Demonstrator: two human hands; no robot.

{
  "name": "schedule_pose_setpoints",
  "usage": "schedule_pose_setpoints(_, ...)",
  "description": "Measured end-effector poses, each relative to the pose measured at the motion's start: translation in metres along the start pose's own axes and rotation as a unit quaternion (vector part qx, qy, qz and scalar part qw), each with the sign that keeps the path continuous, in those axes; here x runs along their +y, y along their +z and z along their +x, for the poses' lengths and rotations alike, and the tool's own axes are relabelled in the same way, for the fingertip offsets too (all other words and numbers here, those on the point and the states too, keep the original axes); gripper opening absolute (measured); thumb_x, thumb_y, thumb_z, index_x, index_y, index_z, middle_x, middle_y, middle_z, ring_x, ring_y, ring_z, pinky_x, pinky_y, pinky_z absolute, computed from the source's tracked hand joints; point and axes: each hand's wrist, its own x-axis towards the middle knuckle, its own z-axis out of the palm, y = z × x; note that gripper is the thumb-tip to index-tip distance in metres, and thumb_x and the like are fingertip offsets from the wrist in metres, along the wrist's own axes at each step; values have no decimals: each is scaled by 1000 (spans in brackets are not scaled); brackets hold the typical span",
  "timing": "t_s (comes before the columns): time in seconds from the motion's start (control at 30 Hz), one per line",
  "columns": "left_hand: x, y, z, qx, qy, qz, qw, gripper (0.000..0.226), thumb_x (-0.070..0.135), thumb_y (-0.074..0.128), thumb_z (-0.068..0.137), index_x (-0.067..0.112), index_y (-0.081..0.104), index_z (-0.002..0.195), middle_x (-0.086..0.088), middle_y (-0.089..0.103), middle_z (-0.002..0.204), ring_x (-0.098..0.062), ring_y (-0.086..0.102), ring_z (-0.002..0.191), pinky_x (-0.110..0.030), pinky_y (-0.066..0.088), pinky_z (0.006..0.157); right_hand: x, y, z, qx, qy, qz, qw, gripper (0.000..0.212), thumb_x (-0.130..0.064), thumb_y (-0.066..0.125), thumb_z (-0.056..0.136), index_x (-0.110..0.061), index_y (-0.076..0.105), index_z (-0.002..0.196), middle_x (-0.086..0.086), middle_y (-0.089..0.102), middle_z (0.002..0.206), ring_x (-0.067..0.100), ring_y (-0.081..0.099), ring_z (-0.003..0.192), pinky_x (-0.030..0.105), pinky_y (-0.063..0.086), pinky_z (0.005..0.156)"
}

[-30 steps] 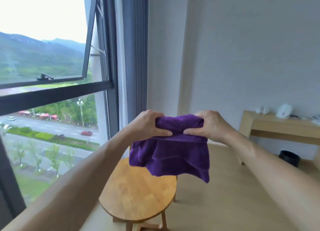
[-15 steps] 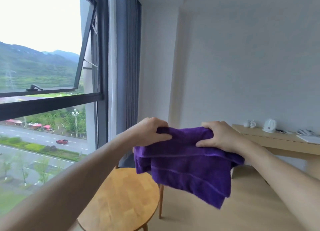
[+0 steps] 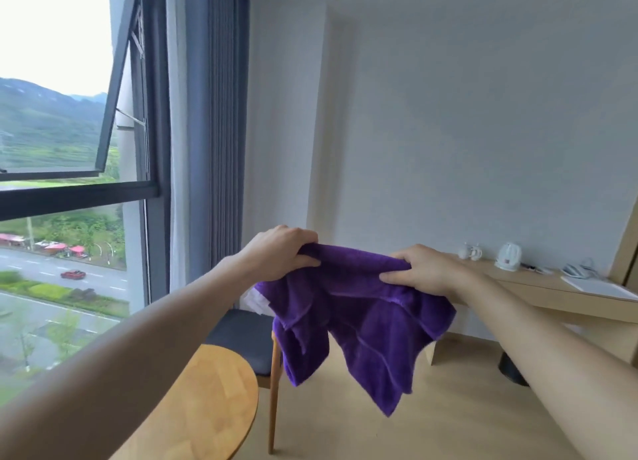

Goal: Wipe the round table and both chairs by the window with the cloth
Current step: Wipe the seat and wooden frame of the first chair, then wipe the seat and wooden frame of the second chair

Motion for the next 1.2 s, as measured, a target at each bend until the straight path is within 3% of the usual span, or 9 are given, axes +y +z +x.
schedule_pose_setpoints(0.2,-5,36,70,4,-73,25,997,27,50,57,93,23,52,94,1,58,88,-26,54,79,-34,40,64,38,12,69,72,108,140,982,27,-34,71,82,-8,71,76,8,74,72,24,72,66,32,56,65)
schedule_pose_setpoints(0.43,-11,91,177,-33,-201,-94,975,19,24,58,85,5,57,87,-9,59,85,-27,56,72,-28,39,49,67,38,199,28,179,341,922,34,-32,46,97,-8,67,109,14,74,105,31,70,99,48,53,95)
schedule_pose_setpoints(0.53,-15,113,225,-53,-244,-262,932,24,23,63,83,1,65,93,-15,68,87,-33,68,79,-37,58,65,83,41,255,-41,135,476,868,47,-49,39,99,-19,72,112,10,73,112,25,69,105,40,52,98)
schedule_pose_setpoints(0.63,-24,141,262,-83,-239,-460,851,15,9,57,89,-2,67,93,-16,66,80,-29,67,72,-42,62,79,110,40,298,-50,88,510,854,54,-66,49,89,-23,73,111,8,72,116,21,68,109,36,52,96)
schedule_pose_setpoints(0.8,-58,189,306,-79,-237,-536,806,42,-14,41,88,5,69,114,-18,69,109,-24,64,99,-32,57,88,166,40,365,-37,83,517,851,33,-21,74,83,-1,69,109,16,74,102,25,73,85,32,60,74)
schedule_pose_setpoints(0.97,-98,256,347,57,-362,-532,763,22,2,51,91,6,70,102,-10,67,93,-20,62,84,-37,57,78,191,44,450,-13,90,505,859,31,-5,57,92,10,59,119,31,65,116,38,67,98,48,54,93)
schedule_pose_setpoints(1.07,-125,300,362,120,-439,-470,756,16,28,56,96,14,63,99,-4,67,94,-19,62,84,-36,53,76,199,45,502,-69,76,526,844,31,-13,55,93,4,62,118,26,68,113,35,69,97,42,59,81)
schedule_pose_setpoints(1.1,-134,314,365,130,-458,-493,728,27,40,54,97,16,62,104,-3,68,98,-19,64,86,-37,54,77,201,44,520,-94,74,533,837,30,-15,54,92,3,63,115,24,70,110,33,71,93,39,61,74)
schedule_pose_setpoints(1.2,-165,343,368,119,-505,-652,553,57,74,49,88,24,64,111,-4,73,98,-24,71,87,-43,55,72,198,49,570,-169,56,567,804,24,-17,51,91,-1,66,102,19,75,89,28,75,77,34,59,59)
